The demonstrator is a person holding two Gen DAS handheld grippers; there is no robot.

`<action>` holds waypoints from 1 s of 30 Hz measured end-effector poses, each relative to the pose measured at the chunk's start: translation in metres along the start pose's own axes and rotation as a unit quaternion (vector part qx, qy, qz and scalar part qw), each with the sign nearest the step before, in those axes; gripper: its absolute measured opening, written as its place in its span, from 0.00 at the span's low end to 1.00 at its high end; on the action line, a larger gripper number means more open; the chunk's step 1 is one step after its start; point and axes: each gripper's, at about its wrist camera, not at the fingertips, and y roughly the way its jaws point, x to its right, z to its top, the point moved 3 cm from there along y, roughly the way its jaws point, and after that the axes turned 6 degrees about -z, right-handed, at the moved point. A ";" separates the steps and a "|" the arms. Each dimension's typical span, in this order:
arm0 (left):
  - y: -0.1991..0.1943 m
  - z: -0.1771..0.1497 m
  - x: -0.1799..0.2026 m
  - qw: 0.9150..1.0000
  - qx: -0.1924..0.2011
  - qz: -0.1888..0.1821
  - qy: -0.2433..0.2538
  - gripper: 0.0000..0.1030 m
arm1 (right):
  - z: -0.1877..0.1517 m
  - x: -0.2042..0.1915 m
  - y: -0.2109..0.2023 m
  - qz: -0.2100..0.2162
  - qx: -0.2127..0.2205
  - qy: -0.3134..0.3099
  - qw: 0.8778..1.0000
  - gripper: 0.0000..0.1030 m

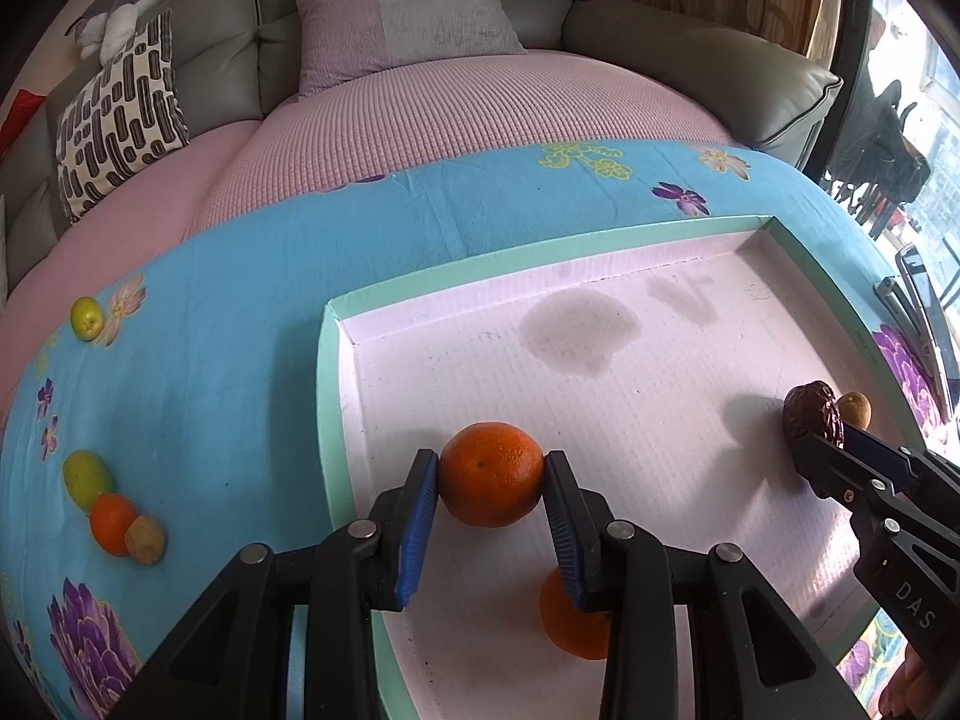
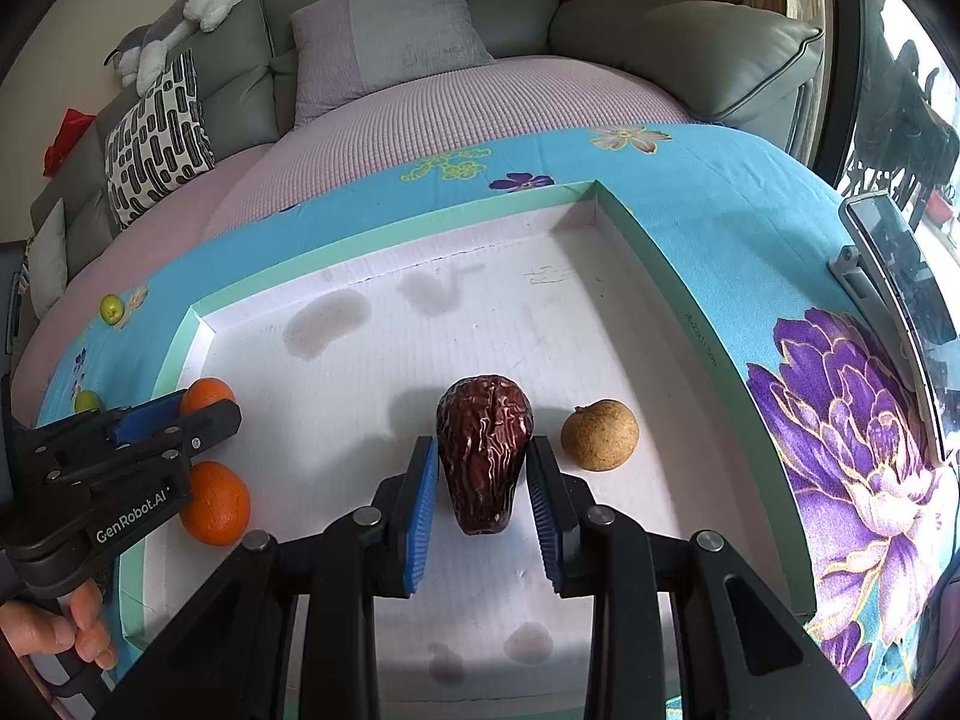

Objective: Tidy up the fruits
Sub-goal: 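Open the right tool to drop the date while the left tool lowers and releases the mandarin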

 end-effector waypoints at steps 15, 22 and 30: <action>-0.005 -0.001 -0.004 1.000 -0.001 -0.004 -0.013 0.38 | 0.000 0.000 0.000 -0.007 -0.001 -0.003 1.000 0.31; -0.016 0.001 -0.005 1.000 0.012 -0.006 -0.015 0.40 | 0.000 -0.001 0.001 -0.018 -0.002 -0.011 1.000 0.38; -0.034 0.004 -0.011 0.999 0.033 -0.006 -0.030 0.54 | 0.001 -0.003 -0.002 -0.014 0.004 -0.015 1.000 0.53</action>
